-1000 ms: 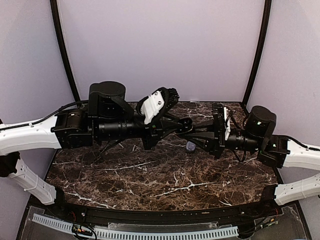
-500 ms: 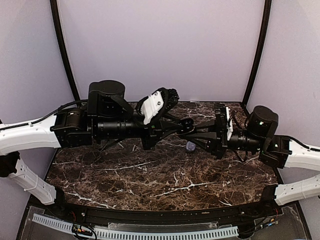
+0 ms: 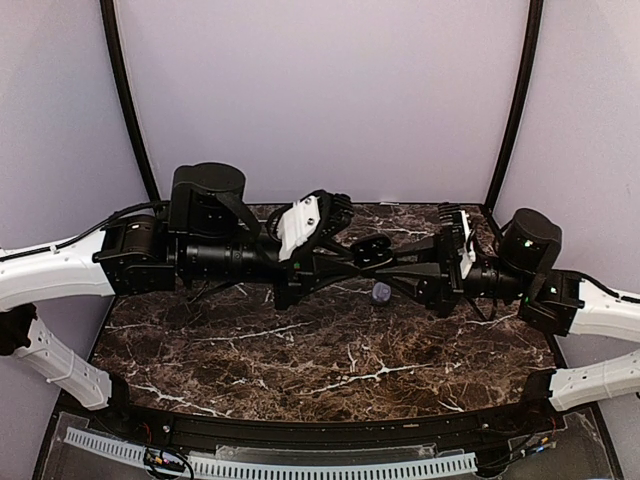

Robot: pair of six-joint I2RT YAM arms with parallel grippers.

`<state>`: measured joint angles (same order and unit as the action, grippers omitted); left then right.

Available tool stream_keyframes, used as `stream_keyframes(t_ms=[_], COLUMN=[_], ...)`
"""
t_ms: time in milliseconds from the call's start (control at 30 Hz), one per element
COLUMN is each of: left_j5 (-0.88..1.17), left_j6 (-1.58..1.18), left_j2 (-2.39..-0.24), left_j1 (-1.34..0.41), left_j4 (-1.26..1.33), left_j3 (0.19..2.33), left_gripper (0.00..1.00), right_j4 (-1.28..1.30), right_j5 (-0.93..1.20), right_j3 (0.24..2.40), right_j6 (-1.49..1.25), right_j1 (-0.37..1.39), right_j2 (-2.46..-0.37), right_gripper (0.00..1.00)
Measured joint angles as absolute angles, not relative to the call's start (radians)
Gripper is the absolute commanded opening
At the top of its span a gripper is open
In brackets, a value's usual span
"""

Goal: Insert the wireless bluetooth earbuds into the charging case
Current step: Adjust the left earbud in the left side groove of the charging case.

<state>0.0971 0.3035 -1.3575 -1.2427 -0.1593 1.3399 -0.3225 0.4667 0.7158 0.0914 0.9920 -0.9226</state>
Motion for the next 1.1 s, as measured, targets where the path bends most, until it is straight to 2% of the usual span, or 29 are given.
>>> stream_keyframes(t_ms=[267, 567, 967, 1100], left_j5=[0.078, 0.106, 0.145, 0.145], left_j6=[0.311, 0.387, 0.494, 0.52], left_j2=[-1.357, -1.357, -1.324, -1.309], left_j1=[-1.243, -1.243, -1.251, -1.257], left_j4=[-0.175, -0.22, -0.273, -0.278], left_j3=[1.343, 1.344, 1.343, 1.343], left_gripper=[0.24, 0.25, 0.44, 0.46], right_j4=[-0.321, -0.312, -0.318, -0.315], right_j5=[0.479, 0.536, 0.596, 0.606], right_j3=[0.716, 0.718, 0.726, 0.726], right_j6=[0.101, 0.115, 0.092, 0.09], right_j1=[0.992, 0.994, 0.994, 0.994], right_j2=[-0.933, -0.946, -0.963, -0.967], right_gripper=[0.0, 0.0, 0.0, 0.0])
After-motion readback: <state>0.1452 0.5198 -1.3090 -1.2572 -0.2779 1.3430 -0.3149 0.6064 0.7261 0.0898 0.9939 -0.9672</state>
